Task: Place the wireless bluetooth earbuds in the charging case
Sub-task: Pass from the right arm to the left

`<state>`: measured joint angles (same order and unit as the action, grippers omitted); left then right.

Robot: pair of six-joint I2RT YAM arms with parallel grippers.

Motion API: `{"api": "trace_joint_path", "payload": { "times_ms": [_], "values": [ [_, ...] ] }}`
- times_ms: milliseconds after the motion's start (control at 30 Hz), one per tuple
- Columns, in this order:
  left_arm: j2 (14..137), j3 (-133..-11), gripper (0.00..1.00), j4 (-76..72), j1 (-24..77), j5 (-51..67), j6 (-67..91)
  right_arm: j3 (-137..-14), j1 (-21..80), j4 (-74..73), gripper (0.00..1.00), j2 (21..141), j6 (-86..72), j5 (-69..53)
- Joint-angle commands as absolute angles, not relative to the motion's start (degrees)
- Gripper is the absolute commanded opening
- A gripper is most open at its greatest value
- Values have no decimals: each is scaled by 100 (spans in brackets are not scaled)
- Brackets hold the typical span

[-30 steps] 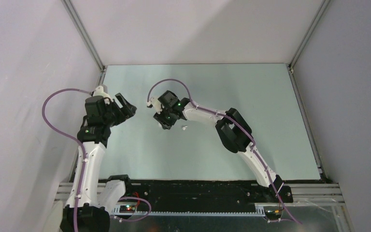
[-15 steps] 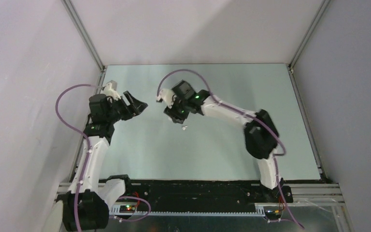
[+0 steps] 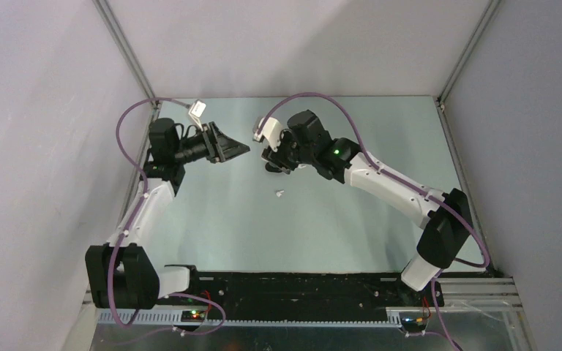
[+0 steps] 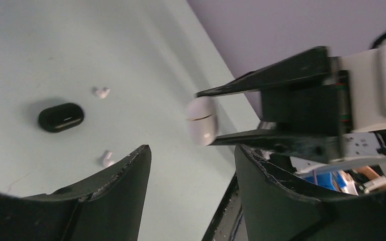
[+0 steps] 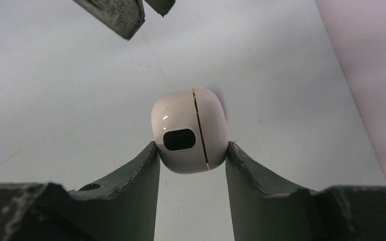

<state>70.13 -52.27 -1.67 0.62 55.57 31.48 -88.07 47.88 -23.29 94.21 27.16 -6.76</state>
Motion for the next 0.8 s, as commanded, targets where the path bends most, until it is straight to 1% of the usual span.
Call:
{"api": "trace_joint_path", "payload": {
  "times_ms": [0, 300, 533, 667, 767],
  "values": [
    [7212, -5655, 67, -503, 240, 6246, 3366, -8967, 4810, -2011, 16, 9478, 2789, -504],
    [7753, -6038, 65, 106, 416, 6280, 3230, -9250, 4872, -1973, 17, 9539, 2850, -548],
    [7989, -6183, 63, 57, 506, 6568, 3344, -9448, 4901, -1892, 17, 9652, 2716, -567],
    [8062, -6268, 59, 42, 518, 6747, 3394, -9580, 4935, -1862, 17, 9732, 2695, -586],
    [8128, -6304, 52, -123, 523, 6883, 3516, -9620, 4967, -1840, 17, 9793, 2702, -597]
  ]
}}
